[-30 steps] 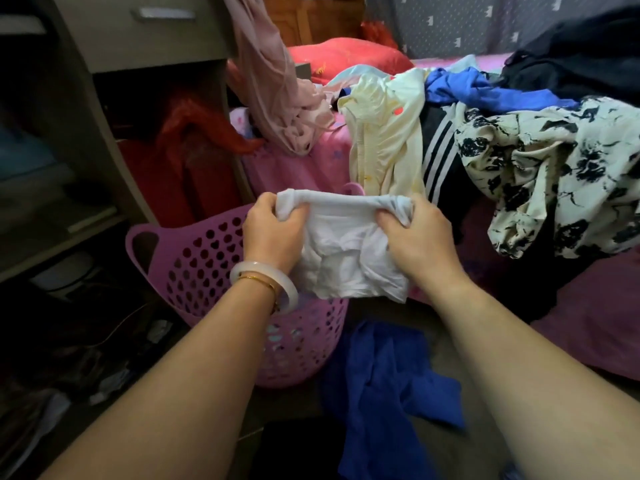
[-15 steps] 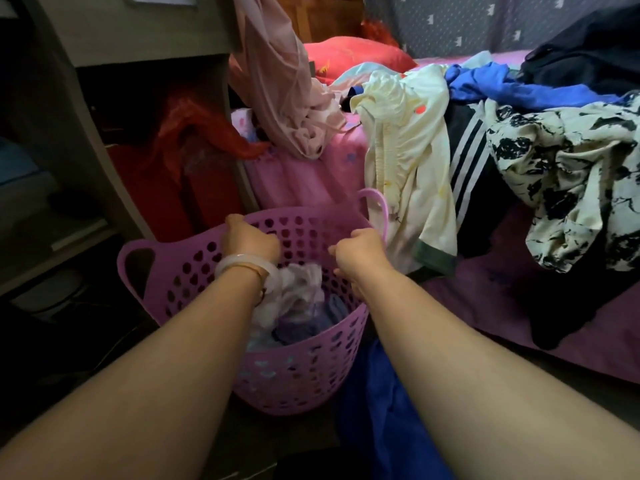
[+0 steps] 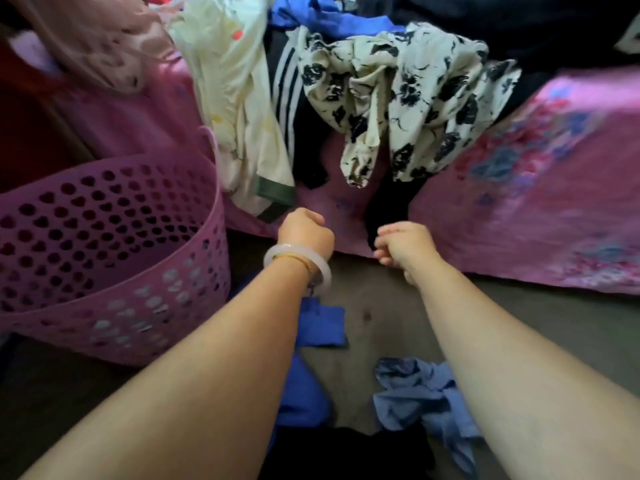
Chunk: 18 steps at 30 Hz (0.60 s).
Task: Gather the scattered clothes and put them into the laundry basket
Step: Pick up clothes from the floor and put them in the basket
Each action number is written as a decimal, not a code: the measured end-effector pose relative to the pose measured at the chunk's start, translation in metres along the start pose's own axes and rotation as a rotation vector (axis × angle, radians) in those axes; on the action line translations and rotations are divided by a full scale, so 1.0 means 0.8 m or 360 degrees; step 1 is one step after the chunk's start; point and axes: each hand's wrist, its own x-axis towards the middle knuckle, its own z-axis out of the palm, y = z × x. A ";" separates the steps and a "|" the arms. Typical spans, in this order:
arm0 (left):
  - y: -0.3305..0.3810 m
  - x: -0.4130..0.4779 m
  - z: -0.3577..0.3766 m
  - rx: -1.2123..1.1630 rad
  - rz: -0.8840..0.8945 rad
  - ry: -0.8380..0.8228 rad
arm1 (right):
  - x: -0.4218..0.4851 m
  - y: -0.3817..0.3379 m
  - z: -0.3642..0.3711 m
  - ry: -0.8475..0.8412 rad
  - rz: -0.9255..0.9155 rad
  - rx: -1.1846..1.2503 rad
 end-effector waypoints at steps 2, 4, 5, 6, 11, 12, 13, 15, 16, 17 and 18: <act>0.006 -0.024 0.056 -0.0005 -0.0039 -0.0157 | 0.012 0.051 -0.058 -0.0033 0.0186 -0.0443; 0.010 -0.045 0.104 0.0005 -0.0096 -0.0280 | 0.015 0.101 -0.105 -0.0135 0.0285 -0.0866; 0.008 -0.052 0.122 0.0015 -0.0134 -0.0331 | 0.013 0.124 -0.118 -0.0236 0.0299 -0.1043; 0.005 -0.059 0.140 0.0028 -0.0172 -0.0392 | 0.010 0.145 -0.126 -0.0366 0.0307 -0.1220; -0.033 -0.077 0.191 0.0230 -0.0234 -0.0540 | -0.007 0.221 -0.117 -0.0837 0.0382 -0.2233; -0.042 -0.079 0.190 0.0261 -0.0218 -0.0544 | -0.011 0.223 -0.112 -0.0771 0.0393 -0.2308; -0.053 -0.081 0.189 0.0285 -0.0214 -0.0539 | -0.011 0.224 -0.109 -0.0686 0.0392 -0.2259; -0.073 -0.079 0.180 0.0354 -0.0232 -0.0569 | -0.004 0.217 -0.105 -0.0574 0.0308 -0.1837; -0.082 -0.077 0.175 0.0367 -0.0269 -0.0591 | 0.000 0.204 -0.101 -0.0560 0.0281 -0.1500; -0.091 -0.072 0.169 0.0343 -0.0308 -0.0601 | 0.004 0.187 -0.096 -0.0541 0.0249 -0.1116; -0.094 -0.070 0.160 0.0268 -0.0346 -0.0603 | 0.005 0.166 -0.090 -0.0503 0.0238 -0.0693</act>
